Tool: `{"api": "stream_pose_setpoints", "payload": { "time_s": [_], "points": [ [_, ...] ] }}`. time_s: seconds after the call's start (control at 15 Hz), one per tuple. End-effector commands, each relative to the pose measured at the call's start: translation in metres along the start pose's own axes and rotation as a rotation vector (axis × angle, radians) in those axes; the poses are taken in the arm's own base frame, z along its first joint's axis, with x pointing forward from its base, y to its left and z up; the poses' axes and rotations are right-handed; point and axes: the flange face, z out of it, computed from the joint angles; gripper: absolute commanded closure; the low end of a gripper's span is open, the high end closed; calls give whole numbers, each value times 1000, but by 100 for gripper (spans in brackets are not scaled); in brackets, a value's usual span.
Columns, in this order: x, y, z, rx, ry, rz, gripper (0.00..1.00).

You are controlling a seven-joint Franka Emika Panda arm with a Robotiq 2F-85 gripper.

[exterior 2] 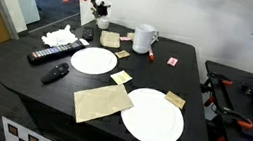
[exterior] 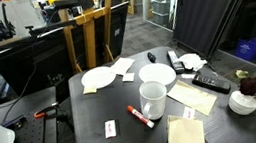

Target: Move the white mug forward then pick up the marker and put it in the mug.

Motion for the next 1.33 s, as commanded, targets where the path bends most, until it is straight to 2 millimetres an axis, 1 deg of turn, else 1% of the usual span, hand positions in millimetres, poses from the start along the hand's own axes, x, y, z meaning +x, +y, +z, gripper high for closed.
{"api": "stream_pose_setpoints", "payload": {
  "time_s": [0.0, 0.2, 0.47, 0.8, 1.0, 1.27],
  "points": [
    [16, 30, 19, 49, -24, -46, 0],
    [22, 49, 35, 69, -63, -83, 0],
    [26, 63, 60, 94, -96, -181, 0],
    [26, 89, 100, 109, -164, -224, 0],
    [24, 97, 122, 113, -186, -271, 0],
    [24, 101, 150, 134, -160, -347, 0]
  ]
}}
